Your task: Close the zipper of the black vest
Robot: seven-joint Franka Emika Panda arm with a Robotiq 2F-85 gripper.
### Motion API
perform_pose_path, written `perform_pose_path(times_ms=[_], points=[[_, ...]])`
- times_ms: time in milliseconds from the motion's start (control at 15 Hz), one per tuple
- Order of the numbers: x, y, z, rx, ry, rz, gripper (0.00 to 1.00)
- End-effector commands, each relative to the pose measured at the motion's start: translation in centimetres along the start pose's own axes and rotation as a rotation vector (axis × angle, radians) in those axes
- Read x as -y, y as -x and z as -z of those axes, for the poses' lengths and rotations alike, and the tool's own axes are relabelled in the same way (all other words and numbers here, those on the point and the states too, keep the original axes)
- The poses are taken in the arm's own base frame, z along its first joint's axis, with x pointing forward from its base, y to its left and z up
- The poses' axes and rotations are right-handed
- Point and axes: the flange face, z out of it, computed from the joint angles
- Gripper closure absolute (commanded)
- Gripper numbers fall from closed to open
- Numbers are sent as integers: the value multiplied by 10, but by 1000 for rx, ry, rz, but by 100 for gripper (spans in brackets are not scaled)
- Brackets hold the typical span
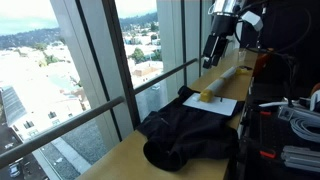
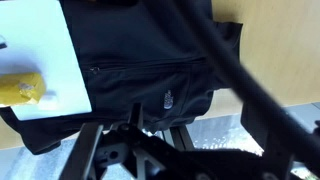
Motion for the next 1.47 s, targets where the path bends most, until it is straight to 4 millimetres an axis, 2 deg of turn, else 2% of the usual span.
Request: perform_pose_path(times_ms=[0,400,733,1133,1400], points=[[0,0,1,0,0,0,0],[-25,-2,-13,52,-3,11,0],[-61,-3,-31,91,-49,102,0],[-118,-4,-64,129,-85,177,0],[-145,-13,-96,161,-59,179,0]])
